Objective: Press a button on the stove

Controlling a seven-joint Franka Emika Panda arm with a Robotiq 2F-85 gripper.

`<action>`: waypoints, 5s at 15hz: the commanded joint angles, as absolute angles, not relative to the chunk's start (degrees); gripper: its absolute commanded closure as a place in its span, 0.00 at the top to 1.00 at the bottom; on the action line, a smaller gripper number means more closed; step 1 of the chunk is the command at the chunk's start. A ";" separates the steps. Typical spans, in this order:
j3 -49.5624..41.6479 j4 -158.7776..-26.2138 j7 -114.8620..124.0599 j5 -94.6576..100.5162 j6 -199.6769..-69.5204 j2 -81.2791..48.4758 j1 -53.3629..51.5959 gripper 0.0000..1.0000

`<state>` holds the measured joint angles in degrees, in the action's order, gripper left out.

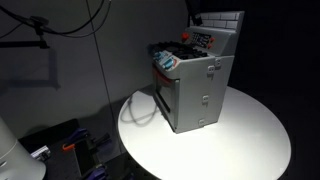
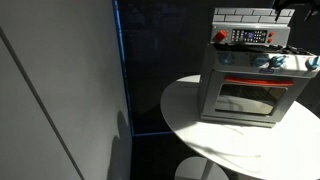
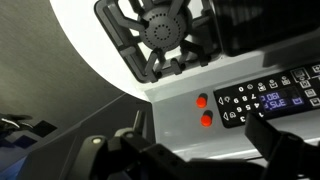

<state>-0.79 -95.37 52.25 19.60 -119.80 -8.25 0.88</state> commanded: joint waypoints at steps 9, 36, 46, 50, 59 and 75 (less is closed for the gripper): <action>-4.42 -88.55 54.25 19.85 -119.54 -15.52 -0.83 1.00; -6.32 -88.82 56.56 19.04 -118.66 -17.12 -0.97 1.00; -6.39 -88.67 56.74 19.06 -118.55 -17.52 -1.04 1.00; -6.44 -88.57 56.77 19.01 -118.47 -17.67 -1.01 1.00; -6.66 -87.92 56.93 19.11 -118.19 -18.40 -1.04 1.00; -6.98 -85.82 57.01 19.11 -117.70 -19.73 -1.08 1.00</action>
